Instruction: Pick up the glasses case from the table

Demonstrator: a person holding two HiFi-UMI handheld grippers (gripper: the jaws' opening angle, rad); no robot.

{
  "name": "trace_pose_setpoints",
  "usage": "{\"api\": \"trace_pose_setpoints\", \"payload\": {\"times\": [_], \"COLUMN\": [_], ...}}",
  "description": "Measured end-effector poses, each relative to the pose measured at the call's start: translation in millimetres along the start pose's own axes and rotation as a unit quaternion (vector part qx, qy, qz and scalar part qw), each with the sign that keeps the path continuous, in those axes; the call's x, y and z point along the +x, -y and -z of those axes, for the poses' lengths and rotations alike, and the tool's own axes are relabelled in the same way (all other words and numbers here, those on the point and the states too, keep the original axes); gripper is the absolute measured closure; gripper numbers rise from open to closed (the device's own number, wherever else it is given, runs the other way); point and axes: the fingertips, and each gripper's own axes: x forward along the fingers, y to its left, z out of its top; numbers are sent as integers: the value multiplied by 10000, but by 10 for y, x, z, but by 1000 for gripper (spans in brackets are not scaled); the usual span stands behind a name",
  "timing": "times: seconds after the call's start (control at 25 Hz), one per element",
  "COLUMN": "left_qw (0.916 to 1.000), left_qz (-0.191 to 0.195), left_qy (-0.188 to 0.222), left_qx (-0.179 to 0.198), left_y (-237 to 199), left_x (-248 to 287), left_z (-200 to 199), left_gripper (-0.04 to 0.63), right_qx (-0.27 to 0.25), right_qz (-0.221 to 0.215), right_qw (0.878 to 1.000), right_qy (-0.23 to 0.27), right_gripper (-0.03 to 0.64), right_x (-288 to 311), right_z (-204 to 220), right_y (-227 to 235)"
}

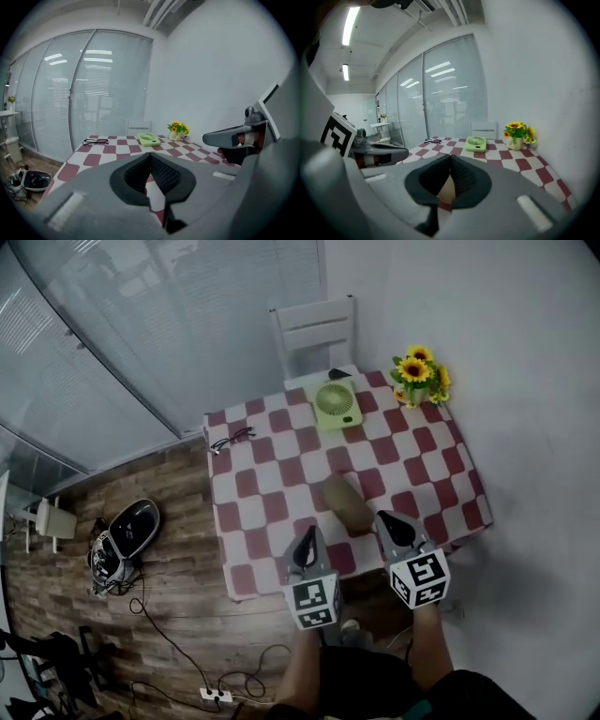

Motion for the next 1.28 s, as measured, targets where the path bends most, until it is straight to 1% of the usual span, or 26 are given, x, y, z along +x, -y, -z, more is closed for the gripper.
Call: {"api": "trace_pose_setpoints", "payload": {"times": [0.2, 0.28, 0.36, 0.48, 0.64, 0.72, 0.92, 1.12, 1.28], "left_qw": [9996, 9994, 9990, 9982, 9972, 9966, 9952, 9945, 9944], "left_qz": [-20, 4, 35, 61, 129, 163, 175, 197, 214], "left_qy": [-230, -289, -374, -490, -603, -655, -727, -705, -713], "left_qx": [-161, -214, -241, -336, -433, -477, -637, -752, -751], "left_y": [-159, -203, -243, -298, -343, -376, -487, -554, -591], "left_x": [319, 446, 556, 702, 856, 922, 1047, 1111, 1141], "left_z": [132, 158, 187, 240, 296, 323, 357, 334, 319], "left_gripper": [584, 584, 584, 584, 584, 584, 584, 584, 584], "right_qx": [-26, -36, -60, -50, 22, 34, -3, 37, 53], "right_qz": [-216, -323, -432, -649, -917, -1010, -1086, -1172, -1226], "right_qw": [9989, 9975, 9952, 9895, 9773, 9693, 9516, 9399, 9303], "right_qy": [-427, -628, -879, -1290, -1910, -2240, -2875, -3206, -3457], "right_gripper": [612, 558, 527, 454, 359, 327, 297, 287, 276], "right_x": [438, 602, 754, 953, 1137, 1214, 1322, 1367, 1401], "right_z": [155, 203, 272, 402, 603, 698, 853, 898, 941], "right_y": [7, 16, 19, -2, -47, -72, -94, -115, -125]}}
